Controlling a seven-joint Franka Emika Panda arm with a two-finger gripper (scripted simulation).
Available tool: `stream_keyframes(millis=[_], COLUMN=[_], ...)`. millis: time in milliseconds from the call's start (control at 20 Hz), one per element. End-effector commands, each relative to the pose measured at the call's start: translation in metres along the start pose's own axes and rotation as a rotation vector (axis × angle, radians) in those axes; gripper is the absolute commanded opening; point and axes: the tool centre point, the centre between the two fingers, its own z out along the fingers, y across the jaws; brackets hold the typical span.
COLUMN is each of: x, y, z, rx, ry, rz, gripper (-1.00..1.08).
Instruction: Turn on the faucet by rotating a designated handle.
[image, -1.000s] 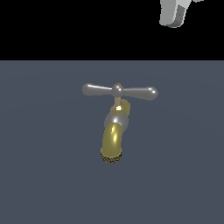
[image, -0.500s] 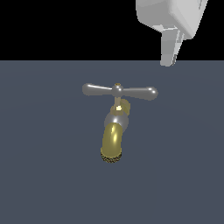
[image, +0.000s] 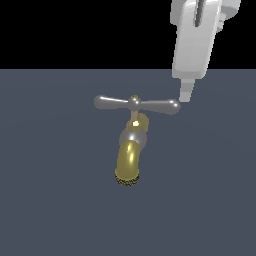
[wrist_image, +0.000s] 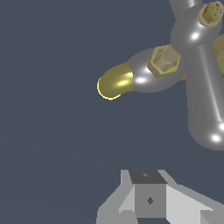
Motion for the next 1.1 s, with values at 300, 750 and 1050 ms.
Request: stream_keyframes(millis=[300,750,1050], x=[0.007,0.013,0.015], y=[0.022,0.032,0.033], z=[0.031,0.047,0.049], rx=[-0.004,-0.004,-0.003], ry=[-0.001,0.001,0.003], rz=[-0.153,-0.229,-0.241], gripper=[-1.00,-1.00,-1.00])
